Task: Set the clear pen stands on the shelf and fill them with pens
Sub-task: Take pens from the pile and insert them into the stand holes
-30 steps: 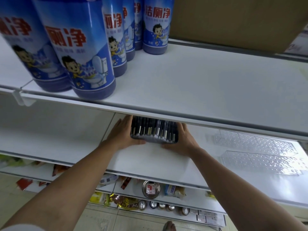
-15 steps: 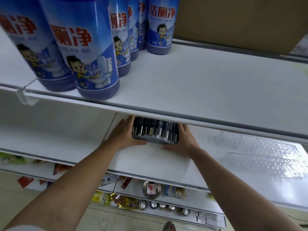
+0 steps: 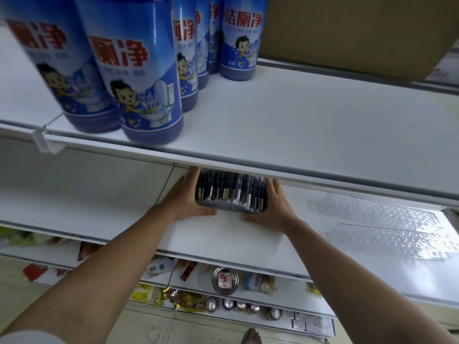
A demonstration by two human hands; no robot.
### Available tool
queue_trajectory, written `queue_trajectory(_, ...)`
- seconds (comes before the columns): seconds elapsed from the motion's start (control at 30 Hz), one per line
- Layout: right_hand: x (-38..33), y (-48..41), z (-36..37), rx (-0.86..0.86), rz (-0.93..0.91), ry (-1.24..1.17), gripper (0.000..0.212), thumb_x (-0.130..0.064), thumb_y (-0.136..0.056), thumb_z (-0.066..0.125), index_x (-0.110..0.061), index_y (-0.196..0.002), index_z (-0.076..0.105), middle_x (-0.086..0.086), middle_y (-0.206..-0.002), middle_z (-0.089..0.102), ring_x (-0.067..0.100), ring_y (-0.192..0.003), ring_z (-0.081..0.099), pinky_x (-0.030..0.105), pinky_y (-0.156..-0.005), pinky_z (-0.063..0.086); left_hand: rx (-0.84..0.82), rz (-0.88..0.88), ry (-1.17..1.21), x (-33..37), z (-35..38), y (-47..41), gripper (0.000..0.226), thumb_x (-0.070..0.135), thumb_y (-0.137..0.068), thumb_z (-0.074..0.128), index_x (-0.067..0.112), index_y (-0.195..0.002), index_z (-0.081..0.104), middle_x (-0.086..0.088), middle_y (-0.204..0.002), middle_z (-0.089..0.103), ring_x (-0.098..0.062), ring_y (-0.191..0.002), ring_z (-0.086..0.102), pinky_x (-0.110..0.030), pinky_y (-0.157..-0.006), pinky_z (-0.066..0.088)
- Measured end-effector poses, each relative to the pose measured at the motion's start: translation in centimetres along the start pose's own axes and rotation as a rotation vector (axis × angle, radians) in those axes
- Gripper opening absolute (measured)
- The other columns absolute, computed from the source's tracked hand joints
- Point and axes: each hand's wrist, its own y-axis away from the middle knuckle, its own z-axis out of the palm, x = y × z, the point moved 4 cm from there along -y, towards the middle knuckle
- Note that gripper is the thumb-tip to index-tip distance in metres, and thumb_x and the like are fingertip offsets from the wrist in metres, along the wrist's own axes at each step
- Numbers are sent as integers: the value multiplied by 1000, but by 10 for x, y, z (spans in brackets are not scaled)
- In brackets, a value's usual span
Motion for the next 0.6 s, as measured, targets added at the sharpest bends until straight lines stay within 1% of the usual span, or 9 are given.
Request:
queue_trajectory(0.07, -5, 7, -5, 9, 2, -28, 125, -73, -46, 93, -34, -147, 29, -2, -141, 36, 22, -130, 47, 49, -107, 53, -30, -17, -2, -4, 1, 3, 154, 81, -52, 90, 34, -167, -1, 6, -175, 15, -26, -156, 28, -45, -122, 36)
queue_trajectory(0.13, -9, 12, -8, 10, -2, -48, 128, -61, -53, 98, -28, -153, 26, 4, -150, 30, 29, -134, 48, 42, -109, 50, -78, -66, -35, -7, 5, 7, 157, 89, -53, 83, 36, -166, -12, 8, -178, -2, -28, -162, 13, -47, -127, 26)
queue_trajectory(0.2, -12, 15, -7, -4, -14, -52, 131, -52, -59, 100, -22, -160, 22, 11, -161, 22, 34, -140, 45, 38, -108, 45, -123, -109, -53, -6, 9, 10, 158, 94, -52, 77, 38, -165, -18, 10, -177, -12, -29, -163, 5, -49, -128, 22)
queue_trajectory(0.23, -15, 15, -6, -8, -18, -50, 133, -51, -60, 100, -21, -162, 19, 13, -163, 18, 35, -142, 43, 38, -108, 44, -137, -119, -63, -5, 11, 10, 160, 97, -51, 75, 37, -165, -20, 11, -177, -13, -28, -163, 3, -50, -129, 22)
queue_trajectory(0.33, -28, 14, -2, -33, -23, -57, 140, -56, -61, 97, -20, -165, 11, 11, -166, 9, 38, -148, 34, 41, -115, 39, -136, -130, -76, 2, 13, 10, 164, 103, -46, 70, 35, -165, -20, 10, -177, -10, -29, -164, 5, -54, -128, 25)
queue_trajectory(0.43, -32, 13, 2, -41, 2, -68, 145, -65, -58, 95, -23, -165, 7, 11, -169, 5, 40, -151, 31, 43, -119, 35, -129, -133, -67, 3, 12, 12, 164, 102, -46, 70, 35, -165, -20, 9, -177, -9, -30, -163, 5, -55, -128, 25)
queue_trajectory(0.47, -30, 13, 3, -45, 19, -52, 150, -72, -54, 92, -25, -166, 2, 12, -171, -1, 40, -155, 22, 46, -123, 30, -132, -135, -62, 3, 12, 13, 163, 101, -47, 71, 35, -164, -21, 9, -177, -10, -29, -164, 3, -54, -128, 24)
queue_trajectory(0.53, -24, 12, 6, -60, 54, -7, 160, -88, -48, 81, -29, -165, -10, 12, -174, -16, 37, -162, -3, 53, -130, 17, -137, -140, -46, 3, 11, 14, 162, 99, -49, 73, 37, -164, -22, 11, -177, -12, -28, -164, 1, -54, -128, 23)
queue_trajectory(0.6, -18, 12, 8, -70, 67, -8, 166, -97, -42, 72, -30, -165, -16, 11, -173, -24, 32, -161, -16, 55, -131, 13, -130, -138, -22, 2, 10, 15, 161, 98, -48, 74, 38, -164, -21, 10, -177, -12, -27, -164, 2, -55, -128, 25)
